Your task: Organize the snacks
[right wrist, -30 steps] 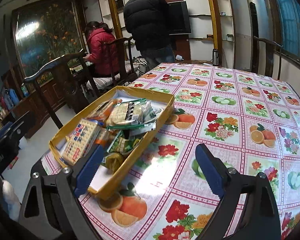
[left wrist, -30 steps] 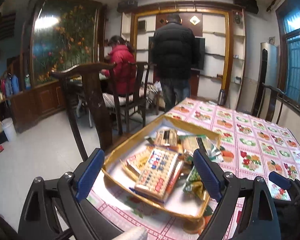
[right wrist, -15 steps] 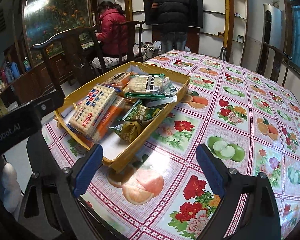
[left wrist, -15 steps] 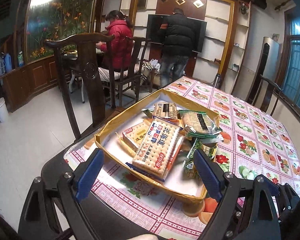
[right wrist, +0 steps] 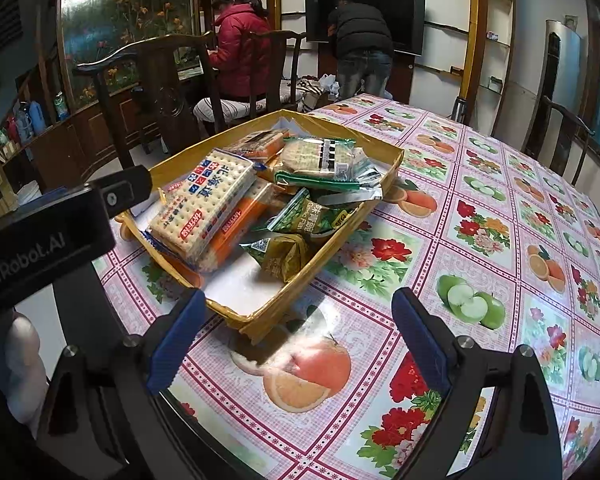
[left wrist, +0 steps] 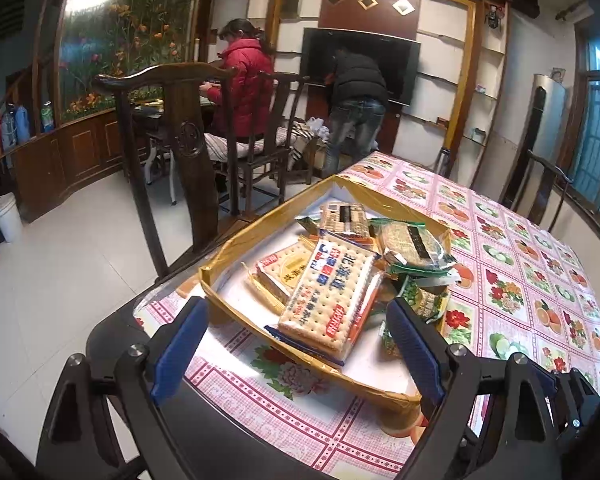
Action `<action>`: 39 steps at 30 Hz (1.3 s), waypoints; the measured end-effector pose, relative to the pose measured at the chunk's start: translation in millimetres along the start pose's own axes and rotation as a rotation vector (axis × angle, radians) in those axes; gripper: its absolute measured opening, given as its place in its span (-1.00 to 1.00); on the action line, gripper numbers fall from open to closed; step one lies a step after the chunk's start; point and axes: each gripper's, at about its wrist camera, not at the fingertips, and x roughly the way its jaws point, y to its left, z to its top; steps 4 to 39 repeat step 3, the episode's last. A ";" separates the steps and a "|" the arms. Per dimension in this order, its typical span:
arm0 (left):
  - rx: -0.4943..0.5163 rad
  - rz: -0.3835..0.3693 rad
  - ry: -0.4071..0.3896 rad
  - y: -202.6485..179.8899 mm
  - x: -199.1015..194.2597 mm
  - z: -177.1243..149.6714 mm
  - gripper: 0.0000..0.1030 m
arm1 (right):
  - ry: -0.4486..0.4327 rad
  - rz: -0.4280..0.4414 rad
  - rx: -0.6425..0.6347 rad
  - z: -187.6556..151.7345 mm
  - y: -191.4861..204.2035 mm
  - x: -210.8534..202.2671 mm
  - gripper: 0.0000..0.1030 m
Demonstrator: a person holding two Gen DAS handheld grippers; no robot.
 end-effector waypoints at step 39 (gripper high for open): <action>-0.007 -0.006 0.008 -1.9 0.1 2.2 0.76 | 0.001 0.002 0.002 0.3 0.0 0.4 0.83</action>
